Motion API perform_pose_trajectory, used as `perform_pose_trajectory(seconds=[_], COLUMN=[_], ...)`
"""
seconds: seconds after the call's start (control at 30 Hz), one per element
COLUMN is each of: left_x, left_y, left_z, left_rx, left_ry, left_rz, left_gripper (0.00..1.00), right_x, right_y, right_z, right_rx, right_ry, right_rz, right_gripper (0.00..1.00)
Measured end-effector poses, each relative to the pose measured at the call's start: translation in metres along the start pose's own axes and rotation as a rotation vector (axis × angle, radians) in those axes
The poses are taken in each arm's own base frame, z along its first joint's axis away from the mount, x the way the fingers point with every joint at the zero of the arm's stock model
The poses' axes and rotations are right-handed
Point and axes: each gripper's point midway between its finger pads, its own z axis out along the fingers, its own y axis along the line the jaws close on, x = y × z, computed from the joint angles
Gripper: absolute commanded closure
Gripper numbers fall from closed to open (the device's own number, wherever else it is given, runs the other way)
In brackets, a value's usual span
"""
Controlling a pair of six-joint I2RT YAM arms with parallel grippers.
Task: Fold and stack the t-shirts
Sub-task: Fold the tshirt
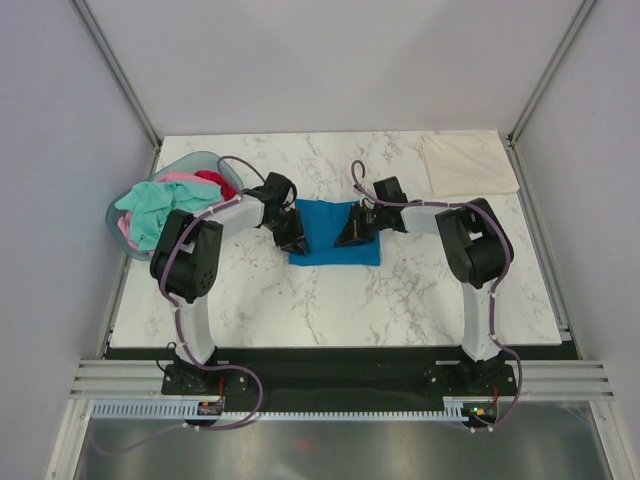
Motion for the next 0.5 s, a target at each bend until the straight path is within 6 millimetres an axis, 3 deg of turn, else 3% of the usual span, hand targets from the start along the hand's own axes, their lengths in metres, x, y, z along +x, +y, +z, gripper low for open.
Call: perform_pose_trajectory(seconds=[0.17,0.4,0.5], left_x=[-0.003,-0.013,-0.014], left_y=[0.003,-0.009,-0.011], left_z=[-0.005,-0.028,-0.029], left_rx=[-0.035,-0.019,-0.014], left_ry=[-0.025,-0.074,-0.079], left_rz=[0.004,0.017,0.021], left_gripper=[0.68,0.68,0.68], right_x=[0.0,-0.009,0.001], right_y=[0.008,0.04,0.036], right_z=[-0.009,-0.031,-0.029], right_rx=[0.003,-0.039,-0.046], right_ry=[-0.01,-0.057,-0.047], right_rz=[-0.014,-0.074,-0.072], right_gripper=[0.93,0.92,0.92])
